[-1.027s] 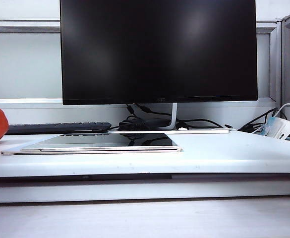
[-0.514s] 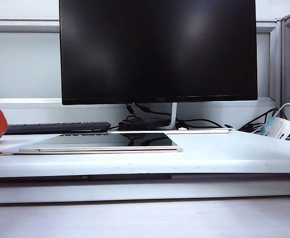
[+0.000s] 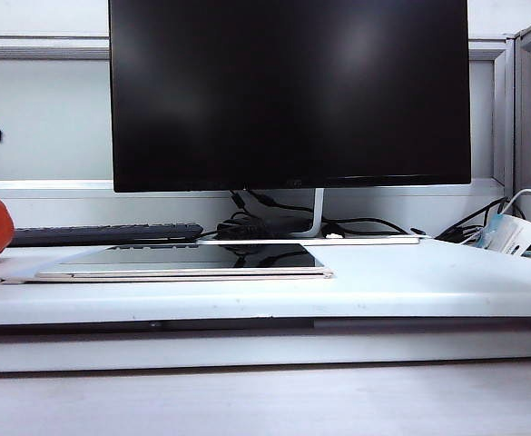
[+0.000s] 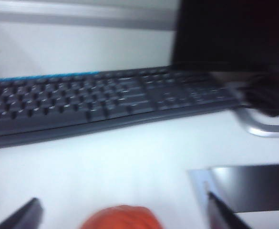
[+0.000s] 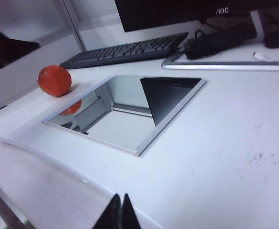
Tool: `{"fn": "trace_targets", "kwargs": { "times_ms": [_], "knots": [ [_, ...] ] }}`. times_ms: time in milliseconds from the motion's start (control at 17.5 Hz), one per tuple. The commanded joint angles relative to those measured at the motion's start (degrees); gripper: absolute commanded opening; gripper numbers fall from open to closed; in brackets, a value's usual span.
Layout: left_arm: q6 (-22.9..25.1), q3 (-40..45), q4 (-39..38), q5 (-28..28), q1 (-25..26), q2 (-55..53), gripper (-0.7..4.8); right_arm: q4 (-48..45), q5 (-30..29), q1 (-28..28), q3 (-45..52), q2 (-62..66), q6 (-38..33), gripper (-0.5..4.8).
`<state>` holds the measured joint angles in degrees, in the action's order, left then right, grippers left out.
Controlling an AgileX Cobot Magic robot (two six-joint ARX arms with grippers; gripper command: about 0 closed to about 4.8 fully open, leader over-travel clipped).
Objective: Place the orange on the center of the mirror.
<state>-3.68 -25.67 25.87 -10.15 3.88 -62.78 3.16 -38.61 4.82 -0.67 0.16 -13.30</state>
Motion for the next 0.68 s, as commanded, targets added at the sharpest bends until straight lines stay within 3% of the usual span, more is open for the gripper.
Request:
{"fn": "trace_targets", "kwargs": {
  "times_ms": [57, 228, 456, 514, 571, 628, 685],
  "knots": [
    [0.11, -1.73, 1.05, 0.92, 0.00, -6.14, 4.79, -1.70, 0.17, -0.04, 0.39, -0.02, -0.17, 0.00],
    [0.26, -1.75, 0.98, 2.40, 0.00, -11.74, 4.79, -1.75, 1.99, -0.09, 0.39, -0.02, -0.09, -0.01],
    [0.22, -1.77, 0.48, -1.64, -0.02, -14.93, 4.79, -1.77, 2.73, -0.11, 0.39, -0.02, -0.09, -0.01],
    [-0.04, -1.77, 0.37, -1.44, -0.02, -14.91, 3.60, -1.79, 2.73, -0.11, 0.39, -0.02, -0.09, -0.01],
    [-0.04, -1.77, 0.55, -1.55, -0.02, -14.84, 1.19, -1.79, 2.73, -0.11, 0.39, -0.02, 0.00, -0.01],
    [-0.28, -1.77, 1.38, -3.15, -0.02, -14.82, 0.05, -1.79, 2.73, -0.11, 0.39, -0.02, 0.00, -0.01],
    [-1.92, -1.79, 2.71, -5.73, -0.02, -14.82, 0.02, -1.77, 2.73, -0.11, 0.39, -0.02, 0.00, -0.01]
  ]
}}
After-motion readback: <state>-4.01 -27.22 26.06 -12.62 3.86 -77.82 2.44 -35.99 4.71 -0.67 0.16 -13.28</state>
